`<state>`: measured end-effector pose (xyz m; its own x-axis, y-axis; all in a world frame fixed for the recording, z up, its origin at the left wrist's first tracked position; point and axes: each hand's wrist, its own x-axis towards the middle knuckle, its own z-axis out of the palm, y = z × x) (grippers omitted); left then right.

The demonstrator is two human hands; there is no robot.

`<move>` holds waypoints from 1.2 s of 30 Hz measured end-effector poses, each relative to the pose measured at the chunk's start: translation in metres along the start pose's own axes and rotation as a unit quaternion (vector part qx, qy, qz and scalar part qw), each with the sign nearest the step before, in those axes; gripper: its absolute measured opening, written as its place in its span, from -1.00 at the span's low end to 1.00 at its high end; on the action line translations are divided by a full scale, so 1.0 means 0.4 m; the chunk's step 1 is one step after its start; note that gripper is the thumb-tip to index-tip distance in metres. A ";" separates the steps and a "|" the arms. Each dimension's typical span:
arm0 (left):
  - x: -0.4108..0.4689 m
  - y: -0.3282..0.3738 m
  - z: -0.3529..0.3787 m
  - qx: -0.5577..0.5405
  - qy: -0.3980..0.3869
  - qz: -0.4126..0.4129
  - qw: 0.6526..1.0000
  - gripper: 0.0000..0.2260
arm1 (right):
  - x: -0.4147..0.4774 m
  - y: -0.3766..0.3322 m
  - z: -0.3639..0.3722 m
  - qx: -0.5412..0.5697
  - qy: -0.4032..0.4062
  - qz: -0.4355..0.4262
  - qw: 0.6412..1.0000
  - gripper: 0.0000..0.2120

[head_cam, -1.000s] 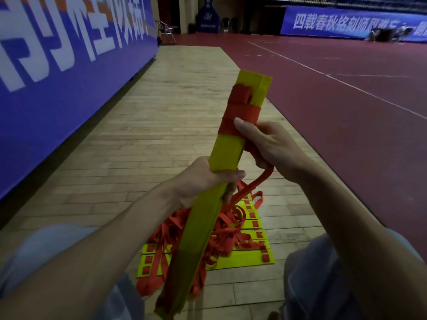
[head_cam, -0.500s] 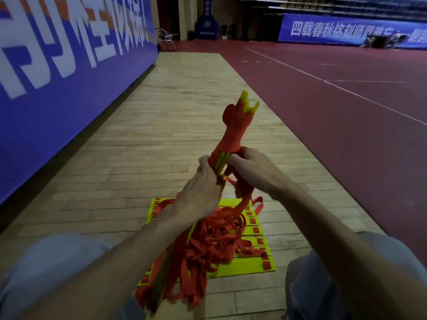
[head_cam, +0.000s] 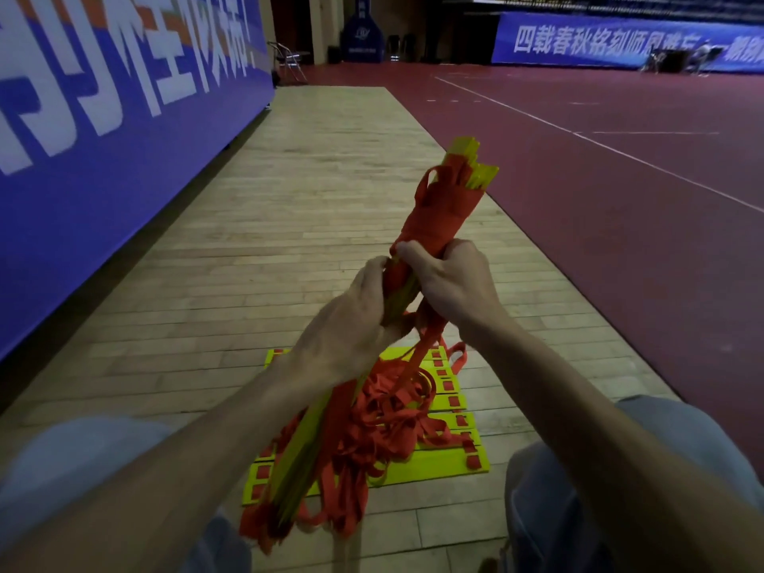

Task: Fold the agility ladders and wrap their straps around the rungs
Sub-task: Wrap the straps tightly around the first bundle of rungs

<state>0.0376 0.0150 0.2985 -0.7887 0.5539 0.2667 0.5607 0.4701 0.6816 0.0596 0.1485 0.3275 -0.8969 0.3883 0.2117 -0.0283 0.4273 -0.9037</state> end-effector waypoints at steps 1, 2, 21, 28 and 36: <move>0.007 -0.012 -0.008 -0.050 0.006 0.002 0.999 -0.37 | 0.003 -0.007 -0.005 0.022 -0.004 0.000 1.000 -0.65; 0.013 -0.010 -0.015 -0.103 0.006 -0.007 0.995 -0.33 | 0.005 -0.010 -0.017 0.051 -0.012 0.000 0.999 -0.65; 0.027 -0.048 -0.023 -0.313 -0.019 -0.121 0.942 -0.74 | 0.033 0.002 -0.090 -0.073 -0.183 -0.056 0.979 -0.79; 0.025 -0.048 0.006 0.003 -0.007 -0.144 0.990 -0.53 | 0.013 -0.003 -0.042 -0.057 -0.210 0.039 0.975 -0.64; 0.002 -0.030 0.041 0.119 -0.020 -0.049 0.991 -0.48 | 0.001 0.046 0.025 -0.168 -0.002 -0.009 0.986 -0.41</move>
<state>0.0342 0.0211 0.2792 -0.8342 0.5226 0.1761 0.5294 0.6695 0.5211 0.0543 0.1482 0.3073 -0.8995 0.3753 0.2238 0.1032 0.6802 -0.7257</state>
